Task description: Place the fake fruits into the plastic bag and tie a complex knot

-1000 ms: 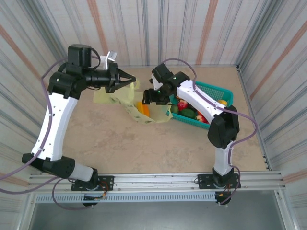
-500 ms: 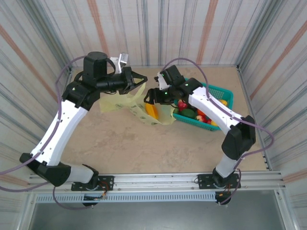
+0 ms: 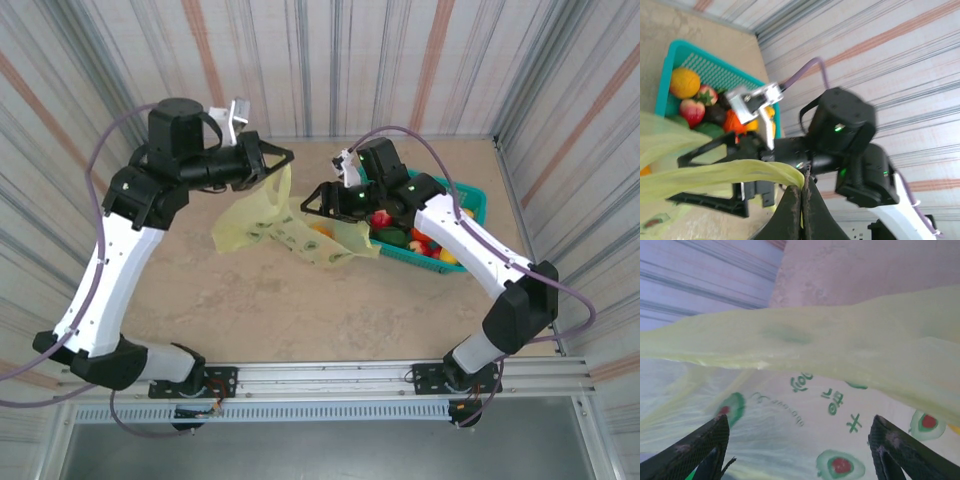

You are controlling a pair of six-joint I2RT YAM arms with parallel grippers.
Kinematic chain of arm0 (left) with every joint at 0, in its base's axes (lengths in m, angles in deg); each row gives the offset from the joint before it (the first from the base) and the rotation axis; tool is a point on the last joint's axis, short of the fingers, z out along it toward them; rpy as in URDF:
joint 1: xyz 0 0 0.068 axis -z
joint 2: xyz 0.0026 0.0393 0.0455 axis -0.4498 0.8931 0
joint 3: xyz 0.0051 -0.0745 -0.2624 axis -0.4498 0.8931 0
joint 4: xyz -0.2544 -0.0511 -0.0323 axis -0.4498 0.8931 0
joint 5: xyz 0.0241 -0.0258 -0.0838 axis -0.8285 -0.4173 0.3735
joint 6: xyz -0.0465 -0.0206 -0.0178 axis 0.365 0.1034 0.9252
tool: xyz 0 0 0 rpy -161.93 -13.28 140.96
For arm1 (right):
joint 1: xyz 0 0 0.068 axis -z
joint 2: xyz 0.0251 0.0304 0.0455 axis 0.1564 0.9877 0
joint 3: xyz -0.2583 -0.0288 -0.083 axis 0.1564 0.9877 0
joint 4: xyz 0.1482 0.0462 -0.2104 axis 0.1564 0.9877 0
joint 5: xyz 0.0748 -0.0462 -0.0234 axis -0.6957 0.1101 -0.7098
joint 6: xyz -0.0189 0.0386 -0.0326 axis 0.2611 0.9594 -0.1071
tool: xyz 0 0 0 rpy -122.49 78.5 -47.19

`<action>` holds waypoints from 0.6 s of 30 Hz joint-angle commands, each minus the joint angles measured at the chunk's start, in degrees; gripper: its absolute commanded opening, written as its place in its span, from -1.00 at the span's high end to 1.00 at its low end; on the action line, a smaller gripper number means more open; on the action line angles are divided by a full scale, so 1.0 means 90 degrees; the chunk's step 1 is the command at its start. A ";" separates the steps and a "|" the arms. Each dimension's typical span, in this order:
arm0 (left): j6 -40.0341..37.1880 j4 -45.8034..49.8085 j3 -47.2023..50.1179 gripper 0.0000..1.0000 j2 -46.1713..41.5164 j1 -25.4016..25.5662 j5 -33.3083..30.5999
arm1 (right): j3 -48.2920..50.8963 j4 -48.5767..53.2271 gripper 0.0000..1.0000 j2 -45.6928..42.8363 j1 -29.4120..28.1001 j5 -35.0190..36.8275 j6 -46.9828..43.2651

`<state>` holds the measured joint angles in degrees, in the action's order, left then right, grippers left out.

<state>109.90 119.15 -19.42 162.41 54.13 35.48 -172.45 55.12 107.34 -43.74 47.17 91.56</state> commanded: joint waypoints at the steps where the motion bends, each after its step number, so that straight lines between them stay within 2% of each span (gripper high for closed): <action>1: -0.0477 0.0431 -0.1032 1.00 0.0178 -0.0027 -0.0092 | 0.0167 -0.0732 -0.44 0.0305 0.0087 -0.0615 0.0630; 5: -0.0637 0.0741 -0.1328 1.00 0.0360 -0.0026 0.0033 | -0.0088 -0.0887 -0.42 0.0686 0.0073 -0.0835 0.0750; 12: -0.0584 0.0475 -0.0204 1.00 0.0077 0.0088 -0.0033 | 0.0154 -0.1322 -0.57 0.0656 0.0171 -0.1144 0.1056; 18: -0.0414 0.0190 0.0689 1.00 -0.0105 0.0081 -0.0234 | 0.0226 -0.1411 -0.50 0.0461 0.0316 -0.1471 0.1075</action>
<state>106.17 122.62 -14.90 163.92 54.65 34.38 -170.97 43.63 113.72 -41.57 36.77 100.35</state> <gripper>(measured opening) 0.053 0.755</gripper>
